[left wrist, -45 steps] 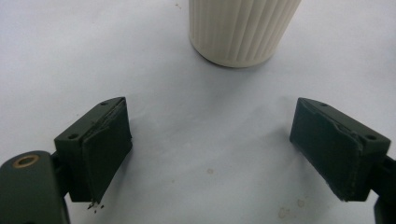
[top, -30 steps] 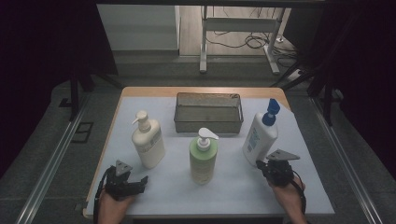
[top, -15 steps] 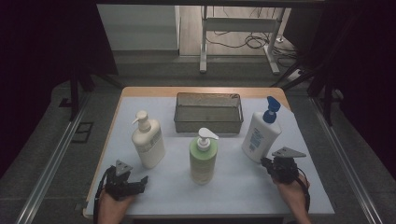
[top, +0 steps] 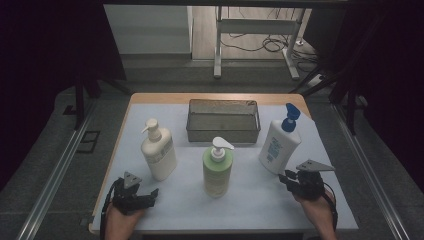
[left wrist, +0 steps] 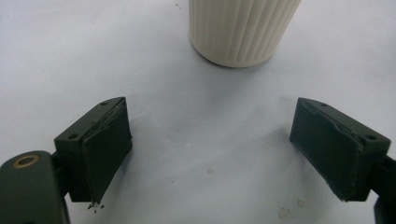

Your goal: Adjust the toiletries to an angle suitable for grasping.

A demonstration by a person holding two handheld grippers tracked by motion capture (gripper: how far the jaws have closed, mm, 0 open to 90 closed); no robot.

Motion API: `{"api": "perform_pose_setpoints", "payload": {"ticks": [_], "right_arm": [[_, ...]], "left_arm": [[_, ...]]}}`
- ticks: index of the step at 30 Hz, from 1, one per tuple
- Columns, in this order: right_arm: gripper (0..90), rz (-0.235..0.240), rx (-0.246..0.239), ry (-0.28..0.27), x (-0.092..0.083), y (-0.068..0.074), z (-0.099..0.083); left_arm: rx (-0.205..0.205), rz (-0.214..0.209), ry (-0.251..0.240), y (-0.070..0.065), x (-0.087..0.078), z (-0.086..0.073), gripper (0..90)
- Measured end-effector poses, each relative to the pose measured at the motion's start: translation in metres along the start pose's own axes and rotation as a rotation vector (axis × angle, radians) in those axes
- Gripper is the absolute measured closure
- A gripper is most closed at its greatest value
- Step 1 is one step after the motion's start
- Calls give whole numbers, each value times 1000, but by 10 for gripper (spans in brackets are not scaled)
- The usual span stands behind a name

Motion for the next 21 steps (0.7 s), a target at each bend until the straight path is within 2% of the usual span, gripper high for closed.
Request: {"api": "perform_pose_setpoints", "payload": {"ticks": [2, 10, 21], "right_arm": [[585, 9, 12, 1, -5, 0, 1], [486, 36, 12, 1, -14, -3, 6], [427, 24, 15, -26, -26, -14, 23]], "left_arm": [[1, 1, 0, 0, 0, 0, 123], [2, 1, 0, 0, 0, 0, 123], [1, 0, 0, 0, 0, 0, 122]]}}
Point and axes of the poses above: each handheld gripper's, and its own axes: x roughly forward along the jaws, z roughly out of its top, y roughly to its left, the point moved 5 cm from there along x, roughly forward along the jaws, and after that the axes turned 4 degrees about -x, right-handed, at the moved point
